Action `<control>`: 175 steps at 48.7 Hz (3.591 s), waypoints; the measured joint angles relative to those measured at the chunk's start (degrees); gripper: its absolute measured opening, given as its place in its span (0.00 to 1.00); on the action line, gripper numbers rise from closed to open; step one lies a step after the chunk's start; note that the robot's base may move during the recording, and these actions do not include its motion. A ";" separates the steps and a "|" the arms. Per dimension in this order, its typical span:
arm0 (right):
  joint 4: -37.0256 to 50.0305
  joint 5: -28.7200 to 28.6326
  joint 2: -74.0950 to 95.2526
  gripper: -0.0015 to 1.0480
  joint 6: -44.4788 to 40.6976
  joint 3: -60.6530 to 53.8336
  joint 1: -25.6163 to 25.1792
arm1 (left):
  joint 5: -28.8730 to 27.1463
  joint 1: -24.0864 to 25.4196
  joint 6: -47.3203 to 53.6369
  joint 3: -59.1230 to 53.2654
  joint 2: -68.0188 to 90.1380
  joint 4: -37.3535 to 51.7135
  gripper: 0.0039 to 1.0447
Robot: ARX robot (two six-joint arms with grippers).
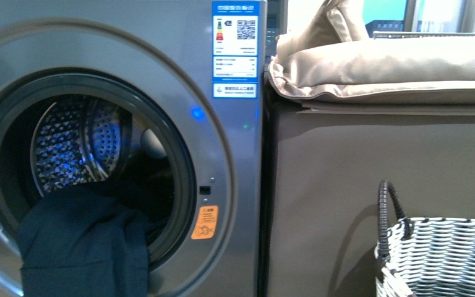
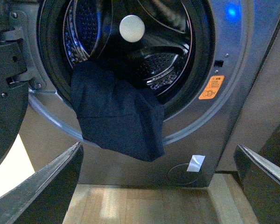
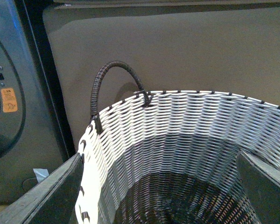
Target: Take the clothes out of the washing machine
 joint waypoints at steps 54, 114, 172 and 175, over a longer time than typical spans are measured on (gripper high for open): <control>-0.02 -0.02 0.00 0.93 0.00 0.00 -0.04 | 23.63 7.06 -7.72 1.60 7.74 -1.81 0.94; -0.02 0.02 0.00 0.93 0.00 0.00 -0.04 | 15.26 -3.06 -5.86 50.71 98.95 29.62 0.94; -0.02 0.02 0.00 0.93 0.00 0.00 -0.04 | 9.57 -1.38 -5.25 93.31 131.23 8.90 0.94; -0.02 0.02 0.00 0.93 0.00 0.00 -0.04 | 10.14 -1.57 -5.49 94.53 132.08 7.52 0.94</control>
